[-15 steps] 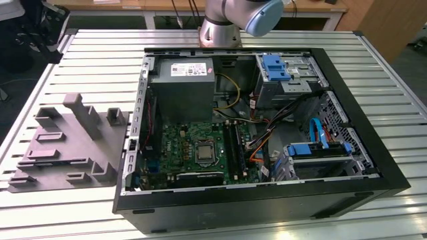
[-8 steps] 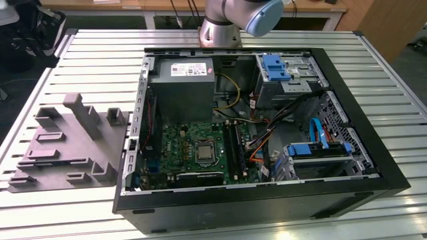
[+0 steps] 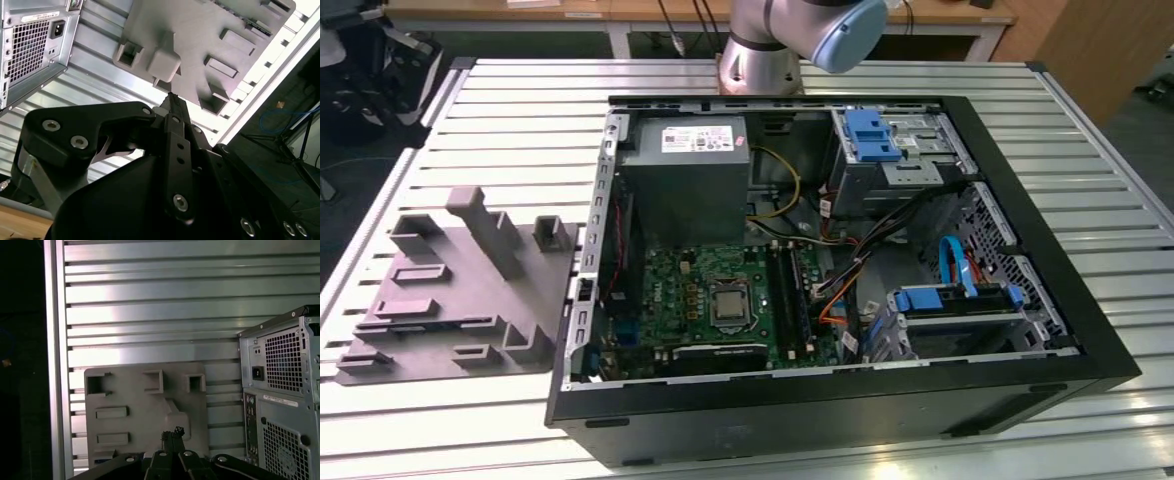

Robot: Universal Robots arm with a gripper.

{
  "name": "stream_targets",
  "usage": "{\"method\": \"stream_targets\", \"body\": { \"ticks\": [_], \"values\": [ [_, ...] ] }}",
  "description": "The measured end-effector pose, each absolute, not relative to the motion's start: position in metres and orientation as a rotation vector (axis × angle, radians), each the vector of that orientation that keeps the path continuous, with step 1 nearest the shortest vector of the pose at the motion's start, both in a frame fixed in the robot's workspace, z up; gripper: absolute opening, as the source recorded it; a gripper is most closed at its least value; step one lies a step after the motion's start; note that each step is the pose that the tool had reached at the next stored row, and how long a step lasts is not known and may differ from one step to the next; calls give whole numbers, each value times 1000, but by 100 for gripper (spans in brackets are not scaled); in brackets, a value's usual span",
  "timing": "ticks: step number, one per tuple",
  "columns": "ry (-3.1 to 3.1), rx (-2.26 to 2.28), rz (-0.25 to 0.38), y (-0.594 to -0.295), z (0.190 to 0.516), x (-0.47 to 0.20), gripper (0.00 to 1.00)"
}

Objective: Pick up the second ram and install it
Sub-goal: 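Reach for the second ram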

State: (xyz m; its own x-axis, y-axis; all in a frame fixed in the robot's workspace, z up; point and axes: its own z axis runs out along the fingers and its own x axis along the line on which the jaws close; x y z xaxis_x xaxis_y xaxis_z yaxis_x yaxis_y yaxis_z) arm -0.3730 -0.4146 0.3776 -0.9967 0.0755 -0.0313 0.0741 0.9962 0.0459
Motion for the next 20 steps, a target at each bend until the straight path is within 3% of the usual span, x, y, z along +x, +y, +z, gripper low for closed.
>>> {"method": "stream_targets", "body": {
  "ticks": [20],
  "values": [
    [3106,115,69,-432,362,-399,10]
  ]
}}
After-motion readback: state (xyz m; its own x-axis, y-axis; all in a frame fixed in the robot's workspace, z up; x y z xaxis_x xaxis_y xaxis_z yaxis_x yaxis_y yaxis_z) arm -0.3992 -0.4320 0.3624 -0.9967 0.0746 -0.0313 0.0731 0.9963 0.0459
